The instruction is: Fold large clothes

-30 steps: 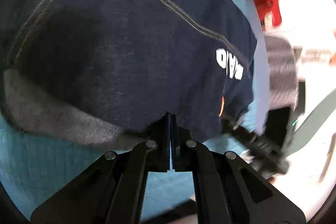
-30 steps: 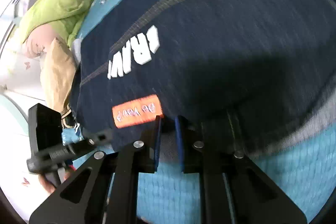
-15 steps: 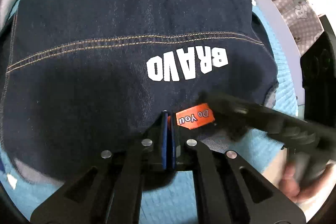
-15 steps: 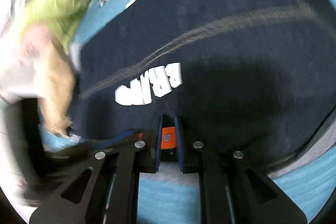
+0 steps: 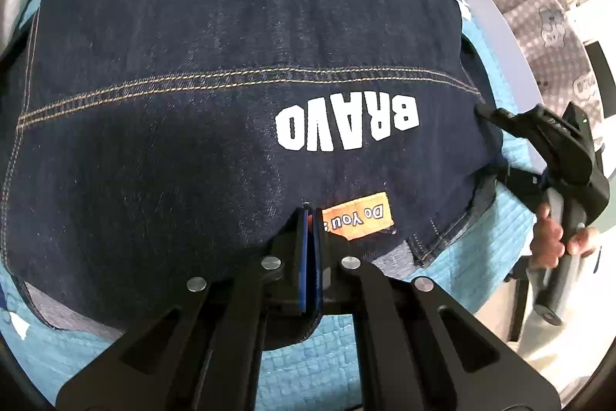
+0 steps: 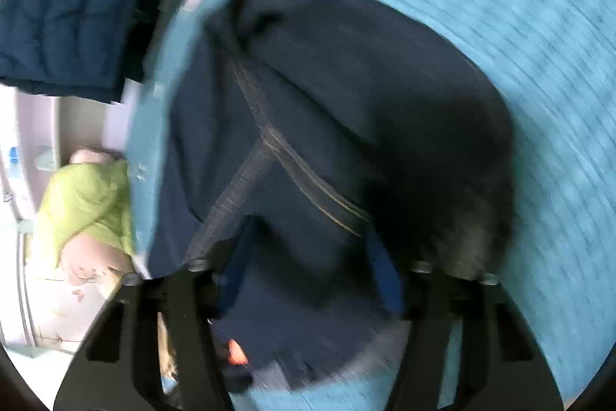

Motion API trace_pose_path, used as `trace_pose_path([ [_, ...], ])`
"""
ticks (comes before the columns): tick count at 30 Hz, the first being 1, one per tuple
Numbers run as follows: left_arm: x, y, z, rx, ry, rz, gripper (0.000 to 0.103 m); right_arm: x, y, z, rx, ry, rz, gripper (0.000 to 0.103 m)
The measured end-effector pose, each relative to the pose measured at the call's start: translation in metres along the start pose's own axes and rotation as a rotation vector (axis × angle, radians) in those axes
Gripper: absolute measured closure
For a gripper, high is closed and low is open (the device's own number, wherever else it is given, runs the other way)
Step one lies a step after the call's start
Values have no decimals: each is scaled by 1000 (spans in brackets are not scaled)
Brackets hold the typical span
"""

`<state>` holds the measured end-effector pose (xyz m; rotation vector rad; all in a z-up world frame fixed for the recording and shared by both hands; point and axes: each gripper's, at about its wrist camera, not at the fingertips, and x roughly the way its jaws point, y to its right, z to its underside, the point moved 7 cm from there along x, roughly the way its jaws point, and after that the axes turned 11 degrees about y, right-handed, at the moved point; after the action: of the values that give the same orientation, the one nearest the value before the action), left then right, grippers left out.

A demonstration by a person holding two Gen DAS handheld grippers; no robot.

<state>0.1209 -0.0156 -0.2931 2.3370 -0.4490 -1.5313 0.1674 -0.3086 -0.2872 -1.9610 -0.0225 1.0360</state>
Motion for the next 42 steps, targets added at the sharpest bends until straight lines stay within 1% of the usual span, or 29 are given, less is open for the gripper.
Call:
trace_pose_path([
  [2, -2, 0, 0, -21, 1, 8, 100, -9, -7, -4, 2, 18, 14, 99],
  [4, -5, 1, -1, -19, 3, 12, 100, -22, -19, 2, -52, 49, 14, 100],
  [6, -6, 2, 1, -13, -5, 14, 100, -45, -14, 6, -66, 67, 14, 100],
  [8, -5, -2, 6, -16, -17, 11, 100, -50, 6, 14, -40, 73, 50, 100],
  [10, -4, -4, 8, -23, -21, 8, 100, -40, 24, 22, -23, 66, 96, 100],
  [11, -4, -4, 8, -26, -24, 16, 100, -29, 43, 26, -2, 62, 125, 99],
  [13, -2, -3, 7, -31, -29, 29, 100, -20, 55, 27, 13, 68, 118, 101],
  [15, -2, -4, 7, -34, -30, 34, 100, -25, 47, 26, -58, 53, 141, 100],
  [17, -2, -4, 8, -13, -33, 23, 100, -40, 38, 24, -42, 30, 148, 91],
  [18, -2, -3, 9, 7, -36, 15, 100, -48, 33, 22, -34, 32, 134, 89],
  [20, -4, -2, 11, 35, -37, -1, 100, -66, 18, 17, -119, 59, 143, 86],
  [21, -6, -3, 13, 47, -38, -10, 100, -72, 8, 16, -186, 84, 179, 84],
  [23, -6, -5, 14, 49, -43, -12, 100, -86, -13, 16, -299, 162, 229, 73],
  [26, -7, -7, 15, 48, -50, -8, 100, -93, -44, 24, -412, 241, 226, 72],
  [27, -8, -8, 15, 46, -51, -7, 100, -94, -54, 27, -432, 263, 208, 72],
  [28, -8, -8, 16, 45, -50, -6, 101, -90, -63, 31, -448, 263, 177, 72],
  [29, -8, -8, 16, 46, -49, -7, 100, -82, -75, 40, -488, 221, 112, 72],
  [30, -7, -7, 15, 50, -47, -11, 100, -67, -84, 54, -535, 140, 64, 72],
  [31, -6, -7, 15, 54, -47, -13, 100, -50, -87, 70, -581, 54, 47, 73],
  [32, -5, -7, 15, 56, -46, -15, 100, -26, -81, 92, -638, -53, 75, 74],
  [33, -5, -7, 16, 56, -43, -14, 101, -11, -68, 108, -656, -132, 111, 74],
  [34, -6, -8, 16, 56, -39, -12, 101, 8, -41, 123, -622, -229, 172, 76],
  [35, -7, -9, 17, 56, -35, -11, 101, 14, -29, 125, -559, -231, 148, 76],
  [36, -7, -9, 18, 51, -27, -7, 101, 13, -19, 122, -482, -218, 96, 76],
  [37, -7, -9, 19, 43, -21, -6, 101, 10, -16, 117, -464, -215, 112, 92],
  [38, -7, -10, 19, 32, -16, -4, 101, 8, -12, 113, -464, -215, 169, 103],
  [40, -9, -11, 17, 11, -9, -3, 101, 6, -12, 110, -412, -238, 167, 103],
  [41, -12, -9, 14, 22, 2, -21, 100, 4, -16, 108, -389, -245, 148, 96],
  [42, -15, -7, 13, 44, 10, -43, 100, -1, -26, 104, -375, -241, 112, 97],
])
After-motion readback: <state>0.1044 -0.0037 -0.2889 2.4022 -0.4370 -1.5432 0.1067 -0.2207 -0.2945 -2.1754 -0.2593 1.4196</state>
